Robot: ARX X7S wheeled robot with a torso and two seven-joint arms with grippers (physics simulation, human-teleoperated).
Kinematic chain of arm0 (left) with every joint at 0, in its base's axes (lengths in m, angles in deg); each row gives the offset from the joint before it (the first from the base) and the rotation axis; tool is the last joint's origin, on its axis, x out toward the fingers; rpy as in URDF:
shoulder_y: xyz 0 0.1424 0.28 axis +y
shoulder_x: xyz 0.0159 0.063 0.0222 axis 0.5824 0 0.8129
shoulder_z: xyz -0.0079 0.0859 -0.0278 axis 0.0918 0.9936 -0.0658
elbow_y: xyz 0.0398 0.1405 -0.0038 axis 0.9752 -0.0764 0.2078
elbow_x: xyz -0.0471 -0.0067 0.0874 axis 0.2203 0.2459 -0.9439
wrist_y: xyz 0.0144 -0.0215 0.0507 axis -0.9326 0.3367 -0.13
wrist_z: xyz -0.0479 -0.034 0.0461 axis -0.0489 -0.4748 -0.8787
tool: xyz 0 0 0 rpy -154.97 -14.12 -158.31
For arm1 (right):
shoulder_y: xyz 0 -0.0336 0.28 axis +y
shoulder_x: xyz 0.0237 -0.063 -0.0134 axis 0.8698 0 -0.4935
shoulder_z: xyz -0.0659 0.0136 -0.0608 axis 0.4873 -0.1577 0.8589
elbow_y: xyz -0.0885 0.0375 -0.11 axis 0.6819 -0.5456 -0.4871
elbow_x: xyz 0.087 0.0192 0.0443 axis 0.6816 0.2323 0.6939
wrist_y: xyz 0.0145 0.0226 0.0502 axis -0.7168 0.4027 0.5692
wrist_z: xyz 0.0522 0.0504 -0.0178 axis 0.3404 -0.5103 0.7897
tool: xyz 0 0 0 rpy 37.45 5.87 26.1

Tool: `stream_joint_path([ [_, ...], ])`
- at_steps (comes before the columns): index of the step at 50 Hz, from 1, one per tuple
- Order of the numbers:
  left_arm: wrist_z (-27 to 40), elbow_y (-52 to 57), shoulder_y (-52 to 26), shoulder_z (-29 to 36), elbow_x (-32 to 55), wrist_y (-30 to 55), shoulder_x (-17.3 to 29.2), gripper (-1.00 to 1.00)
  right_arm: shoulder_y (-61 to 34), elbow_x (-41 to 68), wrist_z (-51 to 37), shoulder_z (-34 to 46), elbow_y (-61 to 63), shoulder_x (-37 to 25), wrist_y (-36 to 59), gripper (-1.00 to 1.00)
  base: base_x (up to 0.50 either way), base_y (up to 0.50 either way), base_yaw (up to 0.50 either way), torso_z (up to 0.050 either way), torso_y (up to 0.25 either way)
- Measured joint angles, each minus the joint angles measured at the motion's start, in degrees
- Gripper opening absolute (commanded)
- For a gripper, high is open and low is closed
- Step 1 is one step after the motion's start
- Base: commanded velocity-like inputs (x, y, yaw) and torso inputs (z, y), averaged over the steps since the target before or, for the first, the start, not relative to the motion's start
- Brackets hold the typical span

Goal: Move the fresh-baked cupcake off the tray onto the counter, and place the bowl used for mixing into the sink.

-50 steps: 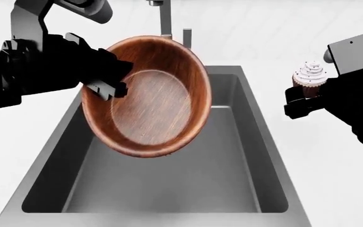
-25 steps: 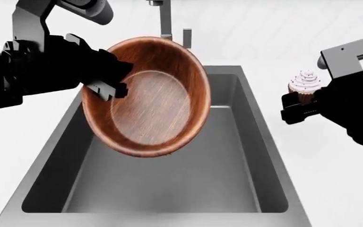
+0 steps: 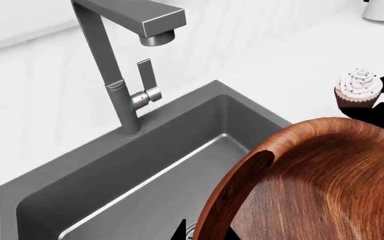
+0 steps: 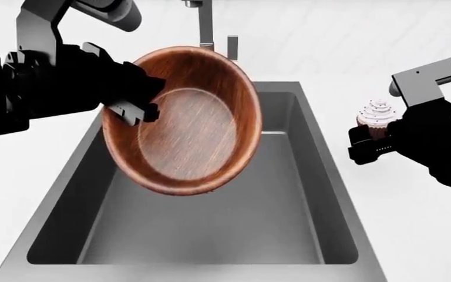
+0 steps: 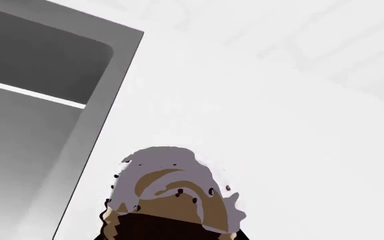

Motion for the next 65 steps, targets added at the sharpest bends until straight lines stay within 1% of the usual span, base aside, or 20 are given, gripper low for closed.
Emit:
stream_joint_path([
  [4, -0.03, -0.04, -0.05, 0.02, -0.03, 0.03, -0.03, -1.0, 0.15, 0.0, 0.06, 0.28, -0.07, -0.08, 0.21, -1.0, 0.0, 0.0, 0.0, 0.0, 0.0],
  [5, -0.03, -0.04, -0.05, 0.02, -0.03, 0.04, -0.02, -1.0, 0.16, -0.03, 0.08, 0.37, -0.08, -0.1, 0.27, 1.0, 0.0, 0.0, 0.0, 0.0, 0.0],
  [6, -0.02, -0.03, -0.06, 0.02, -0.03, 0.05, -0.02, -1.0, 0.17, -0.08, 0.17, 0.46, -0.06, -0.12, 0.32, -1.0, 0.0, 0.0, 0.0, 0.0, 0.0],
  [8, -0.02, -0.01, -0.06, 0.03, -0.02, 0.06, -0.01, -1.0, 0.19, -0.2, 0.25, 0.68, -0.07, -0.17, 0.38, -1.0, 0.0, 0.0, 0.0, 0.0, 0.0],
  [9, -0.02, 0.01, -0.06, 0.03, -0.02, 0.06, -0.01, -1.0, 0.18, -0.27, 0.3, 0.81, -0.07, -0.19, 0.41, 1.0, 0.0, 0.0, 0.0, 0.0, 0.0],
  [34, 0.23, 0.2, 0.09, 0.1, 0.15, -0.03, -0.04, -1.0, -0.36, -1.23, 0.82, 1.75, -0.23, -0.41, 0.61, 1.0, 0.0, 0.0, 0.0, 0.0, 0.0],
  [56, -0.52, -0.89, 0.08, 1.13, -0.98, 0.35, -1.94, -1.0, -3.65, 0.26, 0.35, -0.56, 0.76, -1.32, 1.36, 1.0, 0.0, 0.0, 0.0, 0.0, 0.0],
  [65, -1.18, -1.65, 1.12, 2.14, -2.19, 0.11, -3.08, -1.0, -5.28, 1.68, -0.23, -2.76, 1.52, -2.05, 1.24, 1.0, 0.0, 0.0, 0.0, 0.001, 0.001],
])
